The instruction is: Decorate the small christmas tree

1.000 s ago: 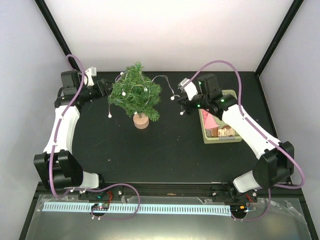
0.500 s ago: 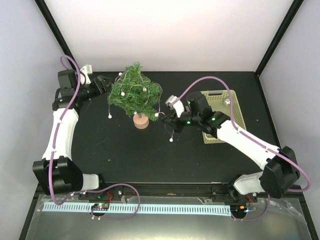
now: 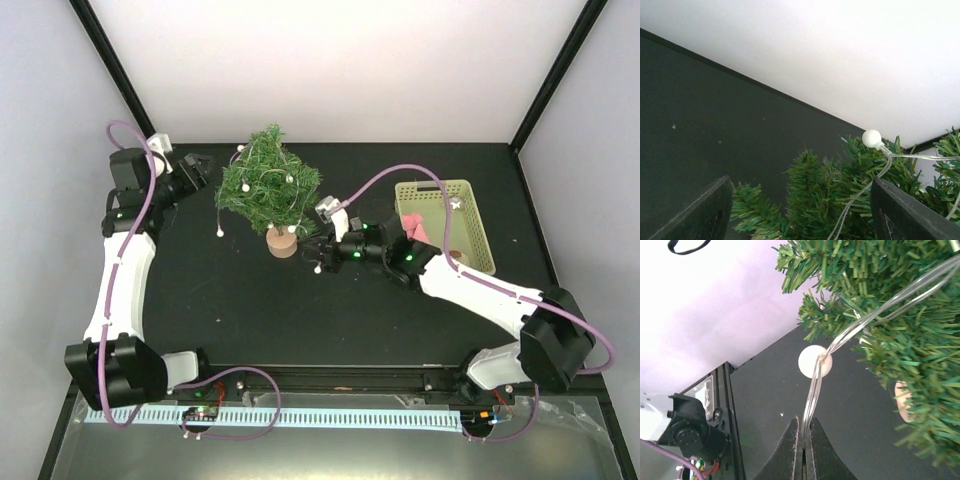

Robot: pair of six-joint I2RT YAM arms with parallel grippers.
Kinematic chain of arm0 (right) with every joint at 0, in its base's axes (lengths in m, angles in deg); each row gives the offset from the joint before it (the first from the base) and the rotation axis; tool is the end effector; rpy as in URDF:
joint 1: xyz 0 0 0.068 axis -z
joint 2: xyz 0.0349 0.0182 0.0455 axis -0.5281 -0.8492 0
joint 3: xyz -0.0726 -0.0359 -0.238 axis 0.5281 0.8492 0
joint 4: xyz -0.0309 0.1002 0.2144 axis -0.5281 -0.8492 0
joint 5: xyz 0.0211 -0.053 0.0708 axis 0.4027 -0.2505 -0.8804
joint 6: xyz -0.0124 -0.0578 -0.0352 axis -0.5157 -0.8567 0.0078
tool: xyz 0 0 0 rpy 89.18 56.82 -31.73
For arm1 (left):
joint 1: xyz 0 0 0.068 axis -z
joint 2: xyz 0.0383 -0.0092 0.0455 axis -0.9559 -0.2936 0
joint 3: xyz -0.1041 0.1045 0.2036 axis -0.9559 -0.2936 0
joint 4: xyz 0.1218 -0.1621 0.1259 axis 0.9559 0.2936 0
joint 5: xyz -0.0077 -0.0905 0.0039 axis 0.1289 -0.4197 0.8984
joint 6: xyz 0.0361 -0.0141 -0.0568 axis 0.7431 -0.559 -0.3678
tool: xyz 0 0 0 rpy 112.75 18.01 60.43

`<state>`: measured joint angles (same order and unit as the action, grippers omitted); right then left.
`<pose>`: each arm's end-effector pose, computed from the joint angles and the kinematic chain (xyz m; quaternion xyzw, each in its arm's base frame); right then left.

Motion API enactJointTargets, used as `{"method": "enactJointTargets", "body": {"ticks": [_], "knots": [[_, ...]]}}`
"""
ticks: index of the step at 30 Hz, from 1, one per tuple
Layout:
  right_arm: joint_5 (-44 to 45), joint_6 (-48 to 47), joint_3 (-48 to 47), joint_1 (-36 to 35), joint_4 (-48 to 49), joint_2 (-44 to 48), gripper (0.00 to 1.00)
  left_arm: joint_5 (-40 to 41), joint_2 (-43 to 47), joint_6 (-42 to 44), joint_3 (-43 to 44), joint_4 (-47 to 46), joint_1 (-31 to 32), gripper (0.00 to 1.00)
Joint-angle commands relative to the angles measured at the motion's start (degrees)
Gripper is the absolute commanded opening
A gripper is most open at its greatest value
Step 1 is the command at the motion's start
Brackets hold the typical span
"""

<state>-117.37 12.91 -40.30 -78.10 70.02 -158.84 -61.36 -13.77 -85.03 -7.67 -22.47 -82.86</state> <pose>0.1993 0.2461 0.2756 -0.3311 0.7365 0.4641 0.3641 0.2772 0.0218 0.3378 -0.1518 0.8144 -0.2909 0.4787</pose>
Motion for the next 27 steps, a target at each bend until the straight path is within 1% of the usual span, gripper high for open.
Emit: {"method": "enactJointTargets", "body": {"ticks": [1, 3, 6, 11, 13, 15, 16, 17, 19, 21, 23, 25, 27], "knots": [[5.9, 6.1, 1.6, -3.3, 10.0, -2.6, 0.01, 6.8, 4.1, 0.8, -2.1, -2.7, -0.6, 0.77], [7.6, 7.6, 1.8, -4.4, 11.9, -4.0, 0.01, 10.3, 5.9, 1.2, -4.1, -3.5, -0.6, 0.77], [10.0, 9.6, 2.1, -5.7, 15.6, -6.0, 0.01, 13.3, 8.9, 1.6, -7.0, -4.8, -0.7, 0.78], [13.7, 12.6, 2.2, -6.6, 19.8, -9.7, 0.02, 13.3, 12.0, 3.3, -8.9, -4.4, -0.7, 0.79], [14.6, 11.7, 2.3, -6.6, 19.9, -10.0, 0.05, 12.1, 12.9, 4.1, -9.2, -3.6, -0.6, 0.80], [15.5, 9.3, 2.2, -6.6, 18.2, -9.3, 0.12, 10.5, 14.1, 4.4, -10.2, -3.7, -0.6, 0.80], [15.7, 7.0, 2.3, -6.6, 16.9, -8.6, 0.17, 10.0, 14.9, 4.5, -10.7, -3.8, -0.7, 0.80], [16.0, 3.8, 2.1, -6.6, 14.7, -7.5, 0.25, 9.5, 15.6, 4.4, -11.5, -4.1, -0.6, 0.80], [16.9, -3.3, 2.3, -6.6, 10.0, -4.8, 0.37, 7.9, 17.2, 4.2, -13.0, -4.9, -0.4, 0.80], [17.2, -11.8, 3.2, -6.2, 6.1, -1.4, 0.47, 6.9, 18.2, 4.5, -13.9, -4.6, -0.2, 0.80], [17.9, -22.0, 4.0, -5.7, 1.5, 1.6, 0.51, 6.9, 19.2, 5.4, -14.4, -4.1, 0.1, 0.79], [17.0, -35.1, 5.6, -4.8, -2.1, 4.0, 0.56, 6.8, 20.4, 5.6, -15.2, -4.1, 0.4, 0.79], [18.6, -45.9, 6.1, -3.8, -6.2, 4.6, 0.57, 6.5, 21.8, 5.7, -16.1, -4.6, 0.9, 0.78]]}}
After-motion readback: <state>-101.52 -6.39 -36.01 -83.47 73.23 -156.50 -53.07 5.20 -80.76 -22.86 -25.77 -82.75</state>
